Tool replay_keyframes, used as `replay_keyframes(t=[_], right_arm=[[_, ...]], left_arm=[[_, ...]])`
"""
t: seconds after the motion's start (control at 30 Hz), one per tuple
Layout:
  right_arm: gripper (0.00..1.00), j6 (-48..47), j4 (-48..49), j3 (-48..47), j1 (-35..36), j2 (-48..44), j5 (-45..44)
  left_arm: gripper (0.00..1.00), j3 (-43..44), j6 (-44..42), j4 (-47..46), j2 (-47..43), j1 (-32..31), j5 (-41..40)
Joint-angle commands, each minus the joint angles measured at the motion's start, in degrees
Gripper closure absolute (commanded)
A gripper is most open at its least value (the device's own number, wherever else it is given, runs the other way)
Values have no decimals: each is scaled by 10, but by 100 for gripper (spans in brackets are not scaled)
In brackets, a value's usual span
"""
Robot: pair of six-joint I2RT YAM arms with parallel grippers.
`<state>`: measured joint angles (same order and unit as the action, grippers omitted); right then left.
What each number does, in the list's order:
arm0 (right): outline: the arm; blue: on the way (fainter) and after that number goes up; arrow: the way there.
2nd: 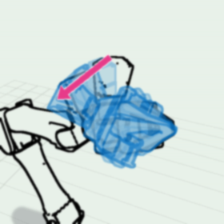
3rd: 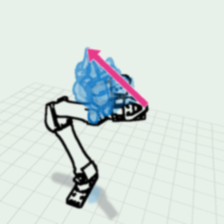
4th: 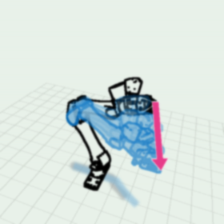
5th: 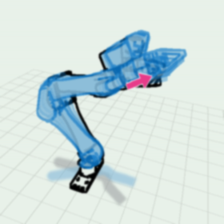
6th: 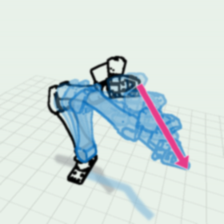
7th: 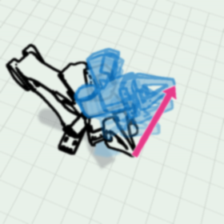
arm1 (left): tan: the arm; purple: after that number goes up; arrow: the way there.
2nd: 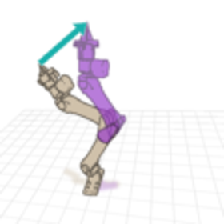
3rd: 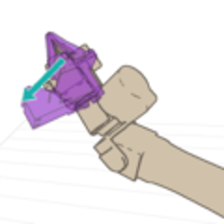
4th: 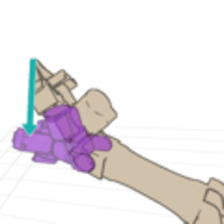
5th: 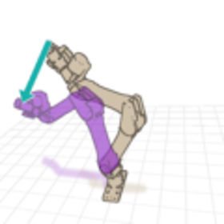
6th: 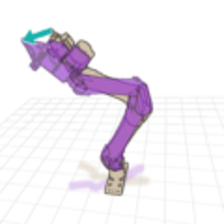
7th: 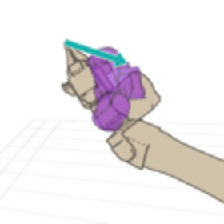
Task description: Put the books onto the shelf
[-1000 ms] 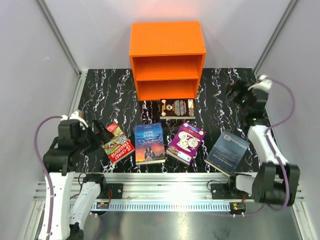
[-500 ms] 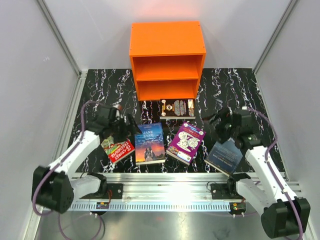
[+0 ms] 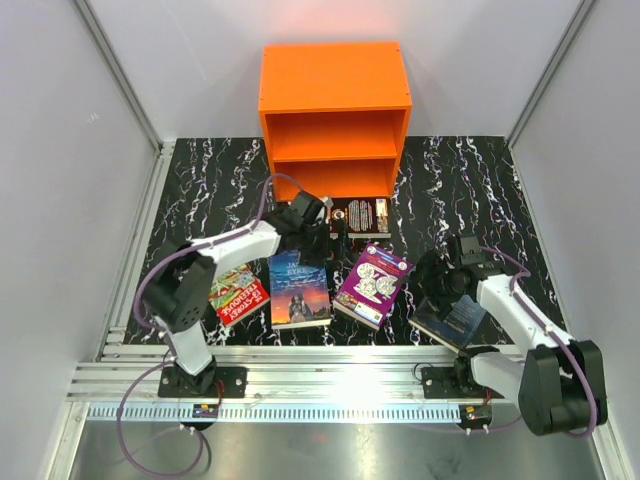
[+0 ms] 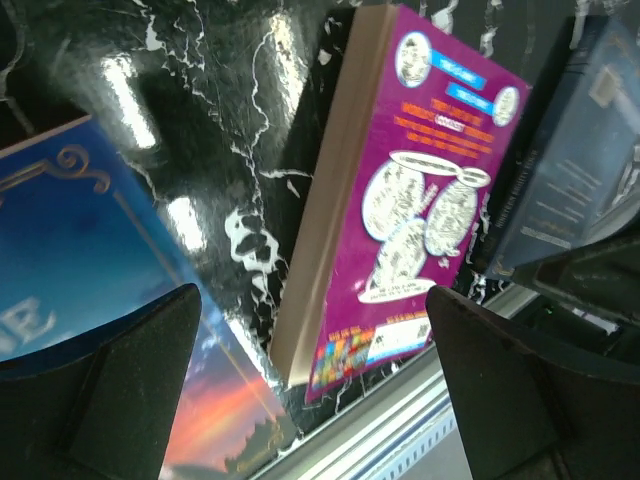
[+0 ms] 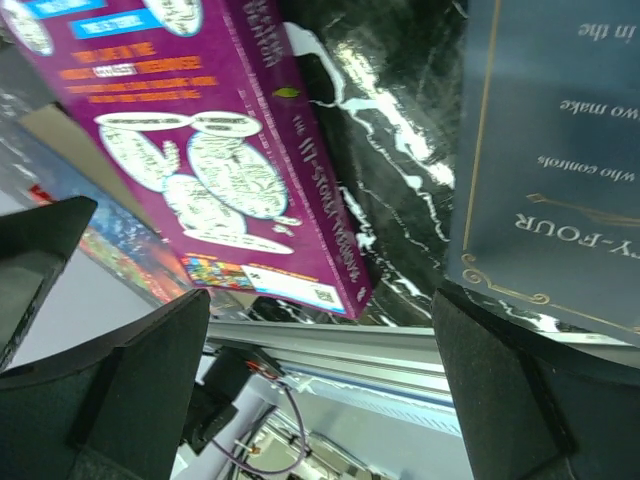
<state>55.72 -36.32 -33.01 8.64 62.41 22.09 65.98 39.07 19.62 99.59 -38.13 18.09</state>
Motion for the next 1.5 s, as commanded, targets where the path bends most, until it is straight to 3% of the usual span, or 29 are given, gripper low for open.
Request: replay_keyframes(t=[0.0,0.4,0.83,1.07,1.1,1.47], right_arm=[[0,-47,-9,-30,5,20,13],[1,-50,81,5,5,88,37],[0,-60,143,1,5,170,53],[0,-70,148,-1,5,185,57],[0,-72,146,-2,4,186,57],[0,-89,128,-12,5,190,62]], left_arm=[[1,37,7,-22,54,-15,29],[1,66,9,-18,102,-82,79],[2,119,51,-4,40,-115,70],[18,53,130,-135,34,-116,136],[23,47,133,-140,37,-116,138],[42,13,123,-124,99,-127,141]])
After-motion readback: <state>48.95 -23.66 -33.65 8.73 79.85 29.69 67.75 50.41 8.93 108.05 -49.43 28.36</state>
